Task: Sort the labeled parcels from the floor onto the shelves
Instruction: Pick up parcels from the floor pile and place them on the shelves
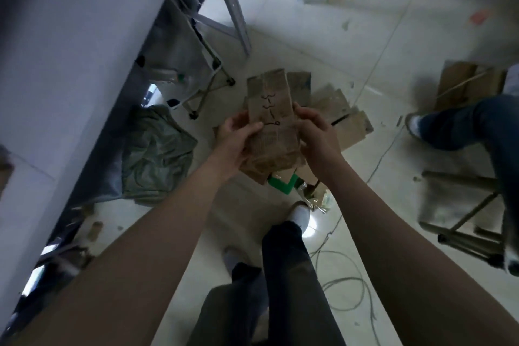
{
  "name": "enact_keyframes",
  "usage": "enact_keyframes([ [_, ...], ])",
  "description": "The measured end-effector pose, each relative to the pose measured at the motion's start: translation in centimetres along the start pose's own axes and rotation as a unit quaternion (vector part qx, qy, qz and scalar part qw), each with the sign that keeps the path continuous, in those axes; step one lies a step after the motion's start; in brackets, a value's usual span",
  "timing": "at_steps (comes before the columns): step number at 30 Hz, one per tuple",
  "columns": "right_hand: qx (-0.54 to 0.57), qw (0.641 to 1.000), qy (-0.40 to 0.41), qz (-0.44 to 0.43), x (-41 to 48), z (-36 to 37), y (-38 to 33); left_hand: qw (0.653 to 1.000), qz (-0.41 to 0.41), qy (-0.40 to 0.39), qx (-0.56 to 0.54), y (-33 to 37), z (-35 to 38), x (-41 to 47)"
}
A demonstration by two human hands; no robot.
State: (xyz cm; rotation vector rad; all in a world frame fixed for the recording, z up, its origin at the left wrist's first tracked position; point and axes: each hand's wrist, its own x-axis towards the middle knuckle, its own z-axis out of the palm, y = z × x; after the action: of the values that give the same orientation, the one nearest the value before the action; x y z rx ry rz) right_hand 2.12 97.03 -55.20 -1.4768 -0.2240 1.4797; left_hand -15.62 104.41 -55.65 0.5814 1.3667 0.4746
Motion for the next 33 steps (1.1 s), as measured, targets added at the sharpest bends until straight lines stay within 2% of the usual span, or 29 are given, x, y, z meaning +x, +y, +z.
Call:
enact_keyframes([
  [7, -0.072, 0.992, -0.06, -0.082, -8.2, 7.0, -5.6, 0.997, 0.067, 0.003, 0.044, 6.6, -5.0, -11.8],
  [11, -0.168, 0.973, -0.046, -0.152, -14.3, 10.8, -7.9, 0.993, 0.106, -0.004, 0.056, 7.9, -7.5, -19.6],
  [17, -0.26, 0.932, 0.019, -0.253, -23.4, 16.8, -10.9, 0.982, 0.171, -0.014, -0.074, 9.4, -12.3, -28.8],
  [20, -0.243, 0.949, -0.002, -0.202, -27.7, 19.3, -11.5, 0.967, 0.22, -0.013, -0.128, 10.6, -15.7, -33.1],
  [24, -0.169, 0.972, -0.122, -0.11, -32.8, 23.6, -11.9, 0.948, 0.256, -0.001, -0.191, 12.3, -20.1, -38.4],
  [29, -0.115, 0.96, -0.179, -0.181, -37.0, 29.6, -13.4, 0.935, 0.289, 0.028, -0.204, 13.9, -24.5, -44.7],
  [33, -0.088, 0.947, -0.214, -0.225, -39.5, 34.5, -15.5, 0.91, 0.334, 0.076, -0.233, 14.7, -29.2, -49.9],
])
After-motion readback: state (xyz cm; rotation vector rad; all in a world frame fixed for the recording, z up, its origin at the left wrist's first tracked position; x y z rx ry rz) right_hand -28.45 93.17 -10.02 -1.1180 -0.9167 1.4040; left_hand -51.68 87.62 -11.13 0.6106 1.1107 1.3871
